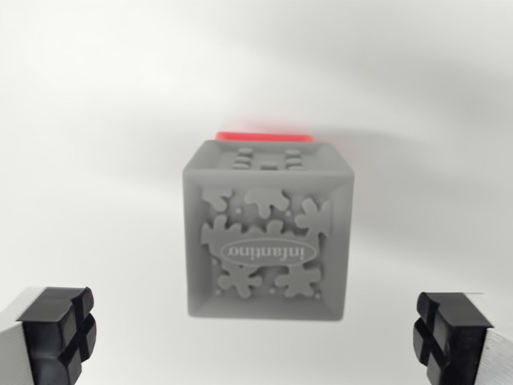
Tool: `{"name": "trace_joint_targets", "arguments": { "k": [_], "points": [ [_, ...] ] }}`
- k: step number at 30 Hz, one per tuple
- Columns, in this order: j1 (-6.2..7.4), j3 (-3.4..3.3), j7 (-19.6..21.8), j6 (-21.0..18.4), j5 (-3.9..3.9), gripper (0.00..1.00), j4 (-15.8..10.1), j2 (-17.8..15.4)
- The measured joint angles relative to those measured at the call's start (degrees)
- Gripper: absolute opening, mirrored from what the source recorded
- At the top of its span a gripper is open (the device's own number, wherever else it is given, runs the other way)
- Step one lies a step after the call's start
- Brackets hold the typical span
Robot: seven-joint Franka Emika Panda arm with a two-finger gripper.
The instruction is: Destack cube
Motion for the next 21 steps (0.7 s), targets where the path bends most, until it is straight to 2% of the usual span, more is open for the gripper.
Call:
{"name": "trace_joint_targets", "arguments": {
  "k": [11, 21],
  "points": [
    [0.49, -0.62, 0.4, 4.2, -0.68, 1.0, 0.0, 4.2],
    [0.87, -1.1, 0.6, 6.6, -0.93, 1.0, 0.2, 6.9]
  ]
}}
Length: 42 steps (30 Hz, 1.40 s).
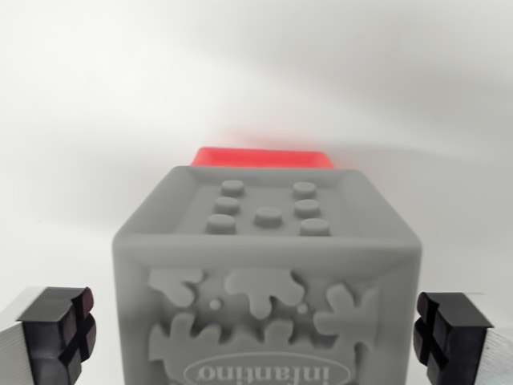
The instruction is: Destack cube
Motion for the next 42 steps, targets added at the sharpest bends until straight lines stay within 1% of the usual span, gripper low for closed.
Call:
{"name": "trace_joint_targets", "arguments": {
  "k": [8, 9, 42],
  "points": [
    [0.38, -0.38, 0.0, 0.8, -0.01, 1.0, 0.1, 1.0],
    [0.42, -0.41, 0.0, 0.9, -0.01, 0.0, 0.2, 1.0],
    [0.47, -0.49, 0.0, 0.9, -0.01, 0.0, 0.2, 1.0]
  ]
}}
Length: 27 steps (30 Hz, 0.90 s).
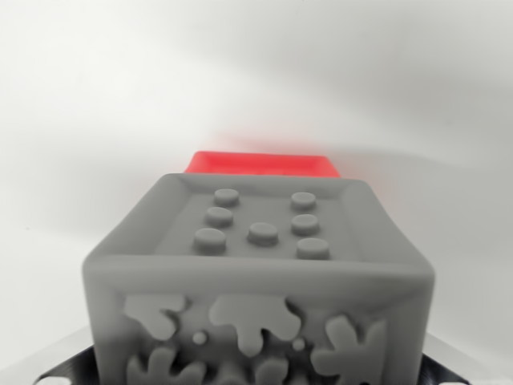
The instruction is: Destack cube
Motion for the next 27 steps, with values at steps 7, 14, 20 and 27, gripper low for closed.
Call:
{"name": "trace_joint_targets", "arguments": {
  "k": [7, 14, 20, 27],
  "points": [
    [0.0, 0.0, 0.0, -0.1, 0.0, 0.0, 0.0, -0.1],
    [0.0, 0.0, 0.0, -0.5, 0.0, 0.0, -0.1, -0.7],
    [0.0, 0.02, 0.0, -1.2, 0.01, 0.0, -0.1, -1.5],
    [-0.03, 0.1, -0.1, -2.4, 0.14, 0.0, -0.3, -2.9]
  ]
}}
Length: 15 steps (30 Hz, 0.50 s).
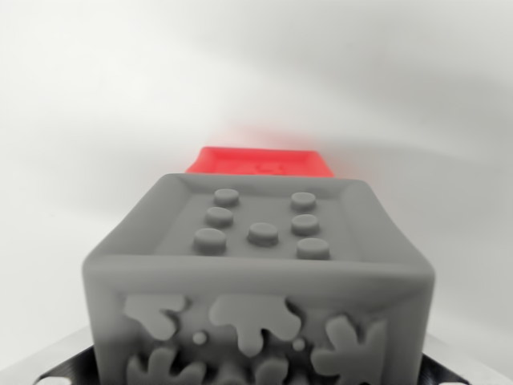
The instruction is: Destack cube
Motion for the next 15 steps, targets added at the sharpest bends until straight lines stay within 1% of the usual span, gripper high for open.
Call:
{"name": "trace_joint_targets", "arguments": {
  "k": [9, 15],
  "points": [
    [-0.08, 0.14, -0.1, -1.9, 0.22, 0.0, -0.1, -2.1],
    [-0.1, 0.21, -0.3, -3.6, 0.52, 0.0, -0.2, -3.8]
  ]
}}
